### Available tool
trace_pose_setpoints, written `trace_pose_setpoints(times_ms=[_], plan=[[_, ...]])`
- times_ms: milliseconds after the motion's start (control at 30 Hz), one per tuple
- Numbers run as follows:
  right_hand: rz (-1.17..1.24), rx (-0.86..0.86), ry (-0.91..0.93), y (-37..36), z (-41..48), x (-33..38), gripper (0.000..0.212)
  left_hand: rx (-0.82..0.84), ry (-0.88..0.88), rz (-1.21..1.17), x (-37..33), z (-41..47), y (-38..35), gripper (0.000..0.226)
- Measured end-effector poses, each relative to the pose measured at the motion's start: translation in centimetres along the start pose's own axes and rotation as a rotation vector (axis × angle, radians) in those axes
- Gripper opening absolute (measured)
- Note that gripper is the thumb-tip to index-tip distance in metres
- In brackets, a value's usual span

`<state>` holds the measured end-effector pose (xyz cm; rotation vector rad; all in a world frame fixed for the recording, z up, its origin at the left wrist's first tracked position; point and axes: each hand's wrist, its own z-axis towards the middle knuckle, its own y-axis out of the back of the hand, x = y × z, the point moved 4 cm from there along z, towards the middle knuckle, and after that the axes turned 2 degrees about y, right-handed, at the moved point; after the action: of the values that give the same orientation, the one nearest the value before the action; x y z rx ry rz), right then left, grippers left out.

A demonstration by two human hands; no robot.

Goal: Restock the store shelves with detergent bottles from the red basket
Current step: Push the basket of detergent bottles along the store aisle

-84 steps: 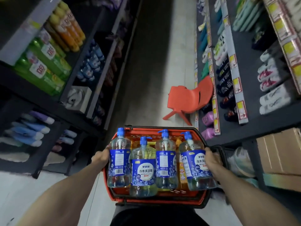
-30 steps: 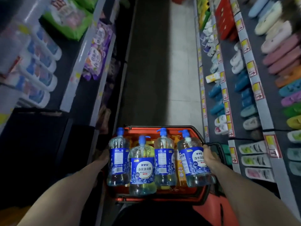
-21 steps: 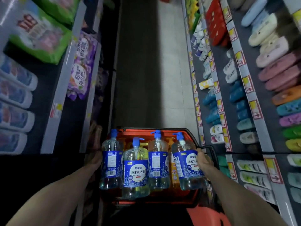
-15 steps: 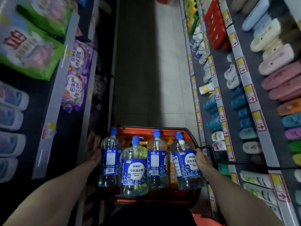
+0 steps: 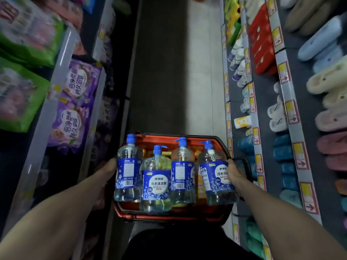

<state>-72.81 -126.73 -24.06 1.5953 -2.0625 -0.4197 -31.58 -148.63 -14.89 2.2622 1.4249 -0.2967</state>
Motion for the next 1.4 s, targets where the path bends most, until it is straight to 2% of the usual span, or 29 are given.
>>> trace_pose_setpoints(times_ms=[67, 267, 533, 600, 700, 800, 833, 967, 1100, 1200, 1300, 1400], plan=[[0.006, 0.005, 0.055, 1.7, -2.9, 4.8, 0.065, 0.001, -0.060, 0.102, -2.5, 2.5, 0.1, 0.044], [-0.041, -0.055, 0.053, 4.3, 0.8, 13.0, 0.065, 0.025, -0.085, 0.319, -10.0, 10.6, -0.7, 0.054], [0.035, -0.071, -0.011, 4.9, 6.6, 23.4, 0.074, 0.121, -0.107, 0.343, -22.8, 16.4, -4.4, 0.052], [0.065, -0.066, -0.036, 5.0, 10.8, 24.3, 0.079, 0.116, -0.100, 0.297, -25.2, 18.1, -5.0, 0.051], [0.101, -0.073, -0.059, 5.2, 15.0, 25.8, 0.093, 0.118, -0.084, 0.284, -27.9, 20.5, -6.0, 0.054], [0.087, -0.059, -0.042, 6.1, 11.9, 31.4, 0.066, 0.050, -0.074, 0.252, -30.7, 22.3, -6.5, 0.053], [0.070, -0.048, -0.029, 6.3, 12.1, 32.7, 0.064, 0.034, -0.062, 0.273, -31.2, 23.5, -6.7, 0.058], [0.044, -0.028, -0.033, 6.7, 16.1, 35.8, 0.072, -0.042, 0.014, 0.282, -33.0, 27.3, -7.6, 0.070], [0.023, -0.006, -0.060, 6.6, 20.3, 38.6, 0.070, -0.063, 0.039, 0.355, -33.2, 32.5, -8.6, 0.088], [0.018, 0.013, -0.080, 6.3, 23.6, 40.5, 0.069, -0.050, 0.042, 0.382, -35.6, 33.2, -11.2, 0.078], [0.009, 0.021, -0.084, 6.0, 27.1, 42.4, 0.068, 0.039, 0.076, 0.298, -36.5, 36.5, -13.9, 0.056], [-0.006, 0.019, -0.080, 5.6, 31.2, 43.9, 0.069, 0.059, 0.103, 0.252, -35.8, 41.1, -15.5, 0.053]])
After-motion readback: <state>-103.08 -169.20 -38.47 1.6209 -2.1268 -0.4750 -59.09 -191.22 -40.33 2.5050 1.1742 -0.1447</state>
